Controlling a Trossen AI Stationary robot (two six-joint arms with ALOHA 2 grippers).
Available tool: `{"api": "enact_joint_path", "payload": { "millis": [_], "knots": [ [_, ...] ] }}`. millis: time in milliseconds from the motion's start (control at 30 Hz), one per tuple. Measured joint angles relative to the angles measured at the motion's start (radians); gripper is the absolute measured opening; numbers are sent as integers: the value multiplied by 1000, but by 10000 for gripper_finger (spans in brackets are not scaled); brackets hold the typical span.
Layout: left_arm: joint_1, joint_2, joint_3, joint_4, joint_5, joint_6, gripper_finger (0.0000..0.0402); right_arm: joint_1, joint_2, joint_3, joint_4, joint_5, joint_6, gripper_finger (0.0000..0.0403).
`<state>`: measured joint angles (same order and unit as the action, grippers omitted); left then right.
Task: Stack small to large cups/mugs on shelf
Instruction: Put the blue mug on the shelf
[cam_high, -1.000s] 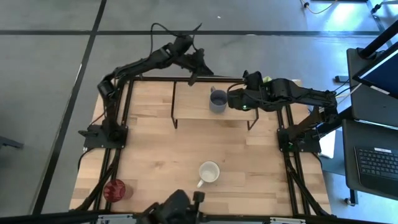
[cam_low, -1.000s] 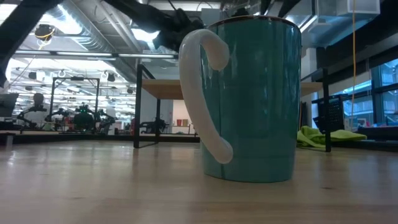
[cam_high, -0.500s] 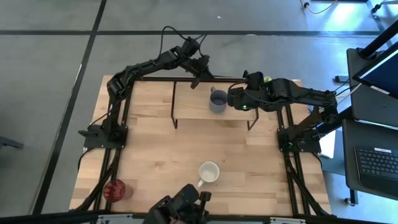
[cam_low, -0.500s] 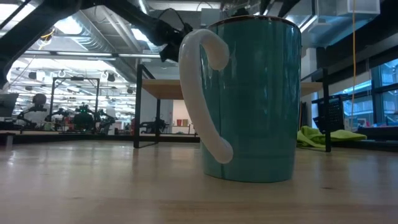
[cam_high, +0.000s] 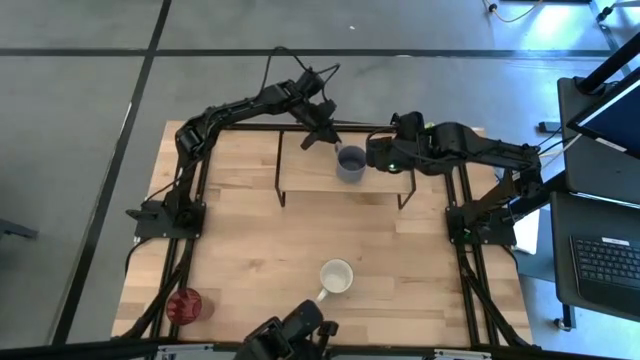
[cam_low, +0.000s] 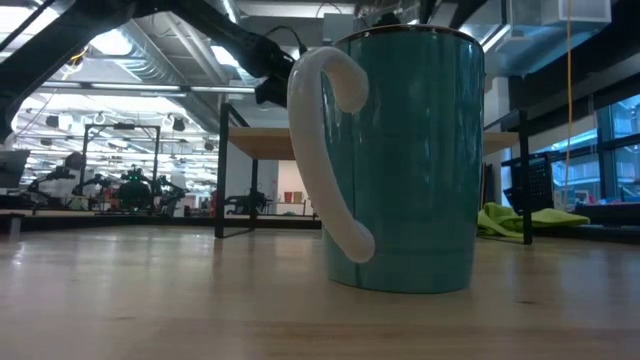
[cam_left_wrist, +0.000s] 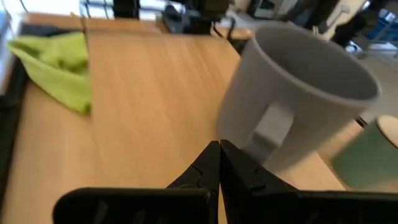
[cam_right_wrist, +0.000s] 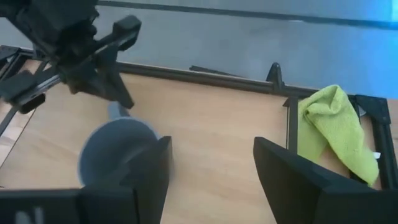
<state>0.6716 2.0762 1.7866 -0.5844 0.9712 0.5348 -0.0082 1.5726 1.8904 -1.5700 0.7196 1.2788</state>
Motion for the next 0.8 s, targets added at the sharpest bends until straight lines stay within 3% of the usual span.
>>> {"api": "enact_joint_path", "payload": {
  "millis": [267, 800],
  "knots": [
    [8, -4, 0, -95, -14, 44, 2, -25, 24, -1, -2, -196, -26, 227],
    [29, -20, 0, -306, 73, 171, 2, -142, 89, -1, -1, -294, -93, 227]
  ]
}}
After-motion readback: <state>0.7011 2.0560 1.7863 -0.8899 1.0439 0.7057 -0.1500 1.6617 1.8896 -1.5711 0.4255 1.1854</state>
